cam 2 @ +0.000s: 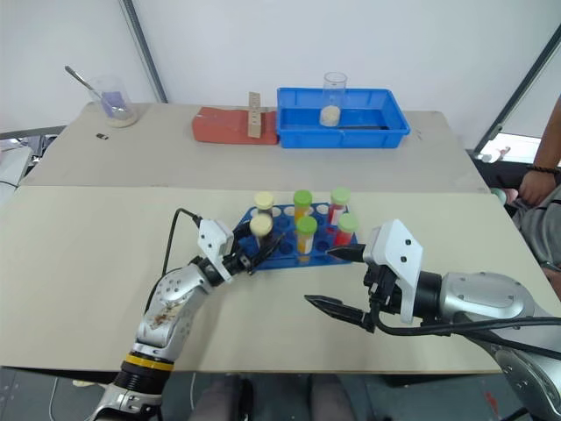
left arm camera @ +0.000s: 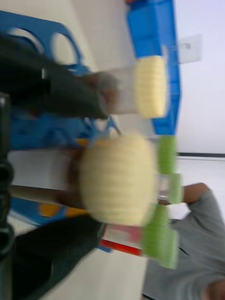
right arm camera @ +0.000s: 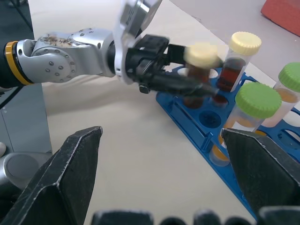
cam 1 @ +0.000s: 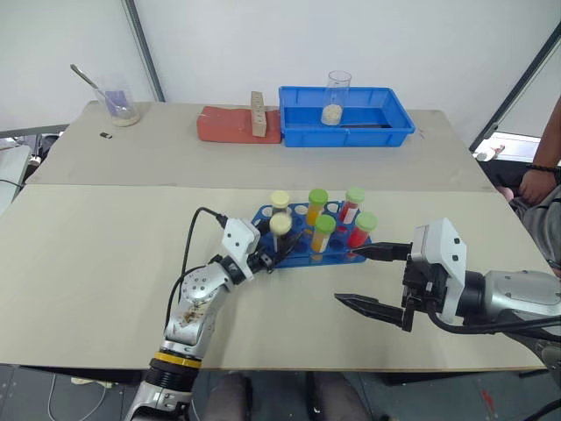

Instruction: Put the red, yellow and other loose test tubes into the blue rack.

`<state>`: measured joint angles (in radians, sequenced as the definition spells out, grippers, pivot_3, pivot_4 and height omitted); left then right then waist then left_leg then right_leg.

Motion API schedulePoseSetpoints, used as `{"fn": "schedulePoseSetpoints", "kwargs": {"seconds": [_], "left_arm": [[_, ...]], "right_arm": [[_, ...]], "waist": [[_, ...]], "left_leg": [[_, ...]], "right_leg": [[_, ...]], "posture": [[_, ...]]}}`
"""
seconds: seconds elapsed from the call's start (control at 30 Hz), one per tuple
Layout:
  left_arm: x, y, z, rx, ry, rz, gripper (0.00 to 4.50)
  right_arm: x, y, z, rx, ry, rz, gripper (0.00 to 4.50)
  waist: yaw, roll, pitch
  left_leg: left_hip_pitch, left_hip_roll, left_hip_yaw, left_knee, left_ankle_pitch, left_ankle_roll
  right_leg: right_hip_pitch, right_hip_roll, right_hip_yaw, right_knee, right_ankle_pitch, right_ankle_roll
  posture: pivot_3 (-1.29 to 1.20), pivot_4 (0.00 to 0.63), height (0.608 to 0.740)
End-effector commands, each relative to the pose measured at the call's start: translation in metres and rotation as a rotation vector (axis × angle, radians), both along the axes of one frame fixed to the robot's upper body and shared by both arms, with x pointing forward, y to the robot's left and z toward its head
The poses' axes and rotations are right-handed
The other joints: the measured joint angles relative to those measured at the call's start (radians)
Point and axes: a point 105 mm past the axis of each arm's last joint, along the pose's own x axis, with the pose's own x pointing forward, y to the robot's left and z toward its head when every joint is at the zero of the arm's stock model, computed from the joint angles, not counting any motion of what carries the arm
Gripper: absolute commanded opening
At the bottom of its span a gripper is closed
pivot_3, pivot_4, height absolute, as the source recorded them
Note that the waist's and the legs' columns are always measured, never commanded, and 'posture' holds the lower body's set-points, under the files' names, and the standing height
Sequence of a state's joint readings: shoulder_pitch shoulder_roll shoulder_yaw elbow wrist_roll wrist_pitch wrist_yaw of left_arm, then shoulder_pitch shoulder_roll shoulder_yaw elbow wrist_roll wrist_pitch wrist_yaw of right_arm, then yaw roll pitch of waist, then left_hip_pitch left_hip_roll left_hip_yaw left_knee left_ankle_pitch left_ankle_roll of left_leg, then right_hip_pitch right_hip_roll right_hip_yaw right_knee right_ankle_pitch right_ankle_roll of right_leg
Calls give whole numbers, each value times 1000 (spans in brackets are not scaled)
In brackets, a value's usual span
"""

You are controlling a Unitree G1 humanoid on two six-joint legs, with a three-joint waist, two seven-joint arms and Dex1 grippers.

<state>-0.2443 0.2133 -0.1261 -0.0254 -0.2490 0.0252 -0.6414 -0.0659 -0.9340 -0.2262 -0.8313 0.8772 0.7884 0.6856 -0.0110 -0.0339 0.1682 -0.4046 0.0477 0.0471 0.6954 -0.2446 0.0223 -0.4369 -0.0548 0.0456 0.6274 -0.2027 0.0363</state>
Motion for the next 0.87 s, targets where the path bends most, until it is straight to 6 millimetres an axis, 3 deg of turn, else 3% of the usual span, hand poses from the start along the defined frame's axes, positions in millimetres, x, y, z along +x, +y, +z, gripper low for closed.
{"fn": "schedulePoseSetpoints", "kwargs": {"seconds": [0.03,0.3,0.4,0.47,0.6,0.73,0.87], "left_arm": [[-6,6,15,10,-52,-28,4426],[-25,54,25,270,-32,-63,4426],[-30,90,23,455,54,-11,4426],[-34,124,22,570,88,90,4426],[-48,162,24,648,137,200,4426],[-58,175,25,650,174,239,4426],[-63,173,23,631,196,225,4426]], "right_arm": [[0,1,6,8,-20,8,4500],[5,-21,3,-46,-3,-29,4500],[9,-41,1,-129,-28,-44,4500],[15,-60,0,-185,-44,-66,4500],[22,-86,2,-249,-62,-51,4500],[28,-97,2,-280,-55,-14,4500],[34,-97,4,-288,-58,14,4500]], "waist": [[2,0,0],[-1,0,0],[-1,0,0],[-3,1,0],[-2,0,0],[5,1,1],[5,1,1]], "left_leg": [[0,0,0,0,0,0],[0,1,1,-1,0,0],[0,2,1,-2,0,0],[1,2,3,-2,0,0],[1,2,5,-3,0,0],[1,2,5,-3,0,0],[1,3,6,-3,0,-1]], "right_leg": [[0,0,0,0,0,0],[-2,-1,0,0,-1,-2],[-2,-1,-1,0,-2,-3],[-2,-1,-1,-1,-2,-3],[-3,-3,-1,-1,-2,-3],[-4,-4,-2,-1,-2,-3],[-5,-5,-2,-1,-2,-3]], "posture": [[0,150,729],[0,150,729],[0,150,729],[0,150,729],[0,150,729],[0,150,729],[0,150,729]]}}
